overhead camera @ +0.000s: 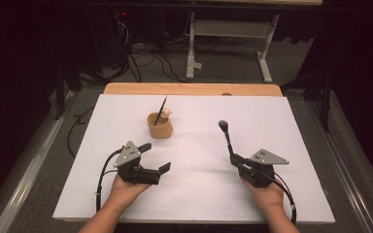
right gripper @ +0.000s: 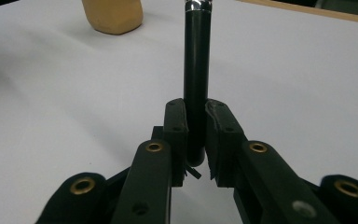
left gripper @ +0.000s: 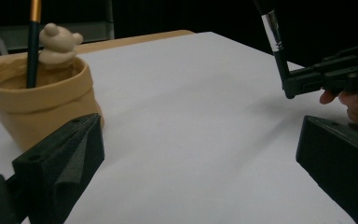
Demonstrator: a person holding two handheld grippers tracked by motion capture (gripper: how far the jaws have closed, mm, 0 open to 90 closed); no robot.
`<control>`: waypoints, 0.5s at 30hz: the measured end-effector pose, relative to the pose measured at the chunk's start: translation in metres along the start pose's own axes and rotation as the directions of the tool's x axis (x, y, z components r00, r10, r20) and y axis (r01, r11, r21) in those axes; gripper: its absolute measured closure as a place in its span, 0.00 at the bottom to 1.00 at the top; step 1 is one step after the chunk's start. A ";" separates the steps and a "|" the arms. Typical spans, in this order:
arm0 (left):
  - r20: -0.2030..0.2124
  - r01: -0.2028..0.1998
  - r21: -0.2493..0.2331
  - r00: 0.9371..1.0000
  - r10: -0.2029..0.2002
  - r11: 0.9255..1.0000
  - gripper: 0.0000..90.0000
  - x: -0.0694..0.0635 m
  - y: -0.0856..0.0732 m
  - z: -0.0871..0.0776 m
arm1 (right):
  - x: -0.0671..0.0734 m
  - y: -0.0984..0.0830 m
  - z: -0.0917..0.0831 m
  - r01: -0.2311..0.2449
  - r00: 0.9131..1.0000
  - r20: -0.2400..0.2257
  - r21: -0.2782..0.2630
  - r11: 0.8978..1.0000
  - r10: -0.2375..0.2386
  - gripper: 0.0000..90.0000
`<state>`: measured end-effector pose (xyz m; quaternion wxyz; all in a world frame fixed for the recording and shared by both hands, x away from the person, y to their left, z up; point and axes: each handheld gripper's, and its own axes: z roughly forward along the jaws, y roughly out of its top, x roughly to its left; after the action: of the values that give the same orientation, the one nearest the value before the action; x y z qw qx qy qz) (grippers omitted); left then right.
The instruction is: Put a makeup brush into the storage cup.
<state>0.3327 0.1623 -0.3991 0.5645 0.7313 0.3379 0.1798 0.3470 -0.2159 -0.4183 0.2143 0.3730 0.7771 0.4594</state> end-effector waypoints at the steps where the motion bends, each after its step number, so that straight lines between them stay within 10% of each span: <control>1: 0.003 -0.003 -0.002 1.000 0.003 1.000 0.02 -0.002 0.002 0.003 | 0.000 0.000 0.000 -0.001 1.000 0.000 0.004 1.000 0.001 0.90; 15: 0.076 0.004 0.007 0.997 -0.004 1.000 0.02 -0.023 0.002 0.042 | 0.004 -0.001 -0.003 0.025 1.000 0.004 -0.013 1.000 -0.025 0.90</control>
<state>0.3438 0.1162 -0.4069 0.5749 0.7387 0.3184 0.1498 0.3423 -0.2142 -0.4175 0.2241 0.3626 0.7783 0.4610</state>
